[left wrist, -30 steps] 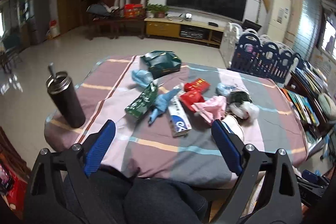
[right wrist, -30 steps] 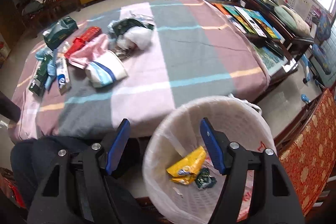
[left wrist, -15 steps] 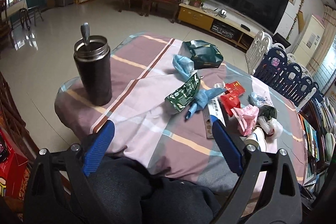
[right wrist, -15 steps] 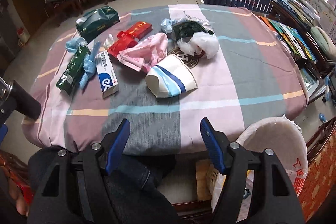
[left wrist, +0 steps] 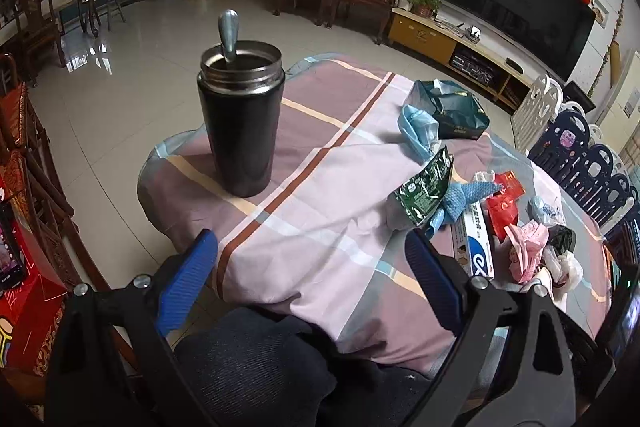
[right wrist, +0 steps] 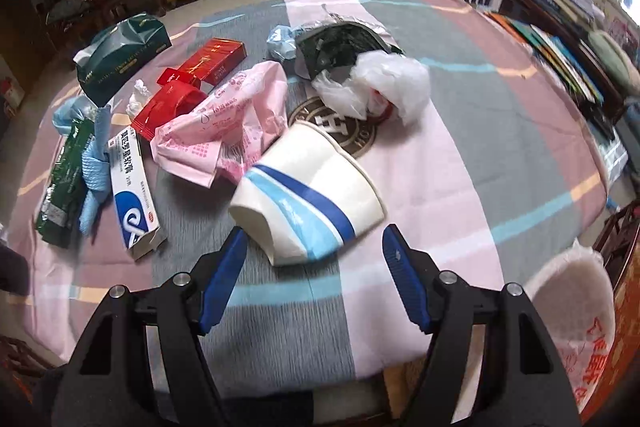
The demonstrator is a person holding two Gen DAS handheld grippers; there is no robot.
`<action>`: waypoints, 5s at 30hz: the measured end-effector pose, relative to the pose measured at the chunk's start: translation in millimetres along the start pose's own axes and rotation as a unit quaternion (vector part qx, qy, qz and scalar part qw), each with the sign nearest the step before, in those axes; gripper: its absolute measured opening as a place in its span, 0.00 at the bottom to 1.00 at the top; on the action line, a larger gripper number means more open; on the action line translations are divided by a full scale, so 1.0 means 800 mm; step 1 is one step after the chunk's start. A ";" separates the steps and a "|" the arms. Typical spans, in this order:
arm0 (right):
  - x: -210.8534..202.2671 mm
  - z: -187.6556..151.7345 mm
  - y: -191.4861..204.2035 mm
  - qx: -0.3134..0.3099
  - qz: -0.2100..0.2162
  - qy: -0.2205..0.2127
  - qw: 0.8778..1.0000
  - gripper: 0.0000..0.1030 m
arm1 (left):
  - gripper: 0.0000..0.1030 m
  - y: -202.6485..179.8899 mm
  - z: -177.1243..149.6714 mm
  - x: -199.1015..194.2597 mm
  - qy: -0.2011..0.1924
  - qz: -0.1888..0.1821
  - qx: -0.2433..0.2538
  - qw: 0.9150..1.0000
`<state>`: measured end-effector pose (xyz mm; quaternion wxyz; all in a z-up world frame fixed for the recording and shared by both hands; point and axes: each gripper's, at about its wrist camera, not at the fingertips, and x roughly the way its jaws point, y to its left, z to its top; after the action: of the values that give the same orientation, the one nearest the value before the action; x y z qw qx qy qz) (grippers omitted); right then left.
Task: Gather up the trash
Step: 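Move both tools back over the table toward the remaining trash, then grasp the green snack packet with the left tool while the right tool grasps the paper cup, then lift the green packet with the left tool while the right tool lifts the paper cup, then drop the green packet and the paper cup into the wastebasket with both tools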
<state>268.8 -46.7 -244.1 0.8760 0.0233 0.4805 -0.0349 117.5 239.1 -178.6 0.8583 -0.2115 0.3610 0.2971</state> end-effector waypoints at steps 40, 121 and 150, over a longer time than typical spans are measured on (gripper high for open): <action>-0.023 -0.039 -0.035 -0.013 0.096 0.050 0.994 0.81 | 0.10 -0.115 0.030 0.181 0.104 -0.215 0.077 0.968; 0.008 -0.057 -0.010 -0.068 0.087 0.091 0.990 0.79 | 0.08 -0.090 -0.008 0.133 0.097 -0.195 0.078 0.973; -0.100 -0.019 -0.062 -0.043 0.106 -0.032 0.993 0.77 | 0.06 -0.086 0.016 0.057 -0.006 -0.276 0.067 0.959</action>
<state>209.2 -92.2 -184.8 0.8897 0.0353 0.4483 0.0783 195.2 212.6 -193.8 0.9215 -0.2427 0.3021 0.0246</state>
